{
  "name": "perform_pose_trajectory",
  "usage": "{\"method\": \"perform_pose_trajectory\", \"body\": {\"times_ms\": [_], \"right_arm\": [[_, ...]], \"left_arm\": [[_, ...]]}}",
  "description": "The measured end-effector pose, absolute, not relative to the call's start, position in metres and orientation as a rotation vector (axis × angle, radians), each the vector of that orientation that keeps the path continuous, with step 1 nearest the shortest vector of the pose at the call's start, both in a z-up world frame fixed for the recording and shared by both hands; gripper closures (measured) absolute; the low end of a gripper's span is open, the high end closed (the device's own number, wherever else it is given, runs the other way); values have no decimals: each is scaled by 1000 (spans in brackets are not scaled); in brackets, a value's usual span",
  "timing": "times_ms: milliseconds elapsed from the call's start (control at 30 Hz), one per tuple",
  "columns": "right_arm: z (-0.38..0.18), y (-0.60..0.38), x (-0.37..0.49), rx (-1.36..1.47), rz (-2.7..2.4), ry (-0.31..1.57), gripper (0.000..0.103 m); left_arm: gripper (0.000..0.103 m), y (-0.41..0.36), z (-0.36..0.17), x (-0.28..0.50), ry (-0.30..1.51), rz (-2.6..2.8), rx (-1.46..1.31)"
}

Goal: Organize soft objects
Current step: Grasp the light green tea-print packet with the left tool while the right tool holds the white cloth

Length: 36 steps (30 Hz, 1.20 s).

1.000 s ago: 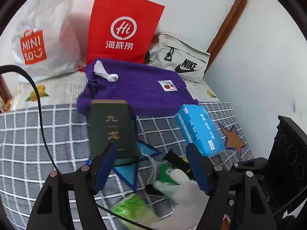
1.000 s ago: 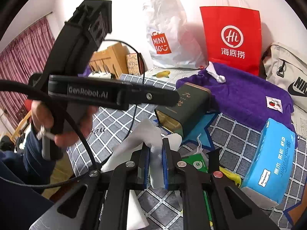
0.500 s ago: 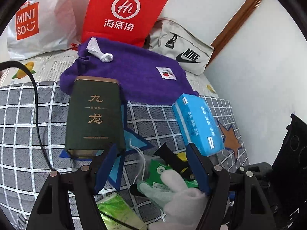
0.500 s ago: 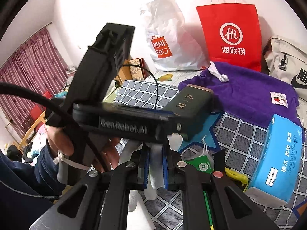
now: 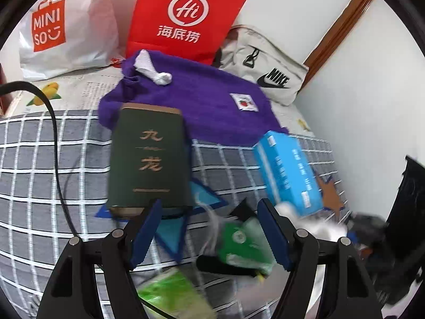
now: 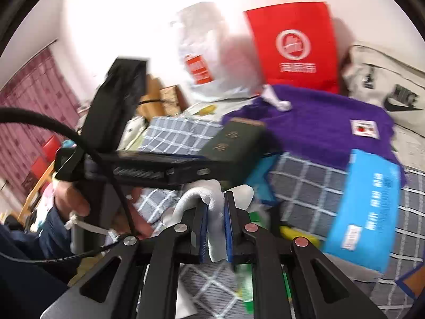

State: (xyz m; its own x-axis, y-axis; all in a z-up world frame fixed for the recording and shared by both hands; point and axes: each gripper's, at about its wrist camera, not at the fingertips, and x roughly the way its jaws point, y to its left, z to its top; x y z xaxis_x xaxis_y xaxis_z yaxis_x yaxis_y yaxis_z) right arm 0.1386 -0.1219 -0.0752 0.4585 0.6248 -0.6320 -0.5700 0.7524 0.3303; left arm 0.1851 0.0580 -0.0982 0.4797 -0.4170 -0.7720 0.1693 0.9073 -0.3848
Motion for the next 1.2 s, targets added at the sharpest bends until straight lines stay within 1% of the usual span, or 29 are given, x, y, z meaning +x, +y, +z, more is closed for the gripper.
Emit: {"method": "perform_pose_trajectory", "body": {"times_ms": [100,467,700,833,1033,1200], "right_arm": [[-74,-133,141,72,699,805,92],[-74,-153,134,43,635,800,92],[-69,-160,126,37,611,783,92],[-64,-163,118,36,605,763,92],[-66,-170,110,23,546,755,92],[-71,-177,100,15,513,745,92]], "left_arm": [[31,67,-97,184,1012,-356,-287],[31,77,-94,171,1019,-302,-165],[31,97,-79,153,988,-248,-149],[31,100,-77,139,983,-215,-90],[31,87,-93,120,1013,-172,48],[31,79,-116,116,1080,-174,-39]]}}
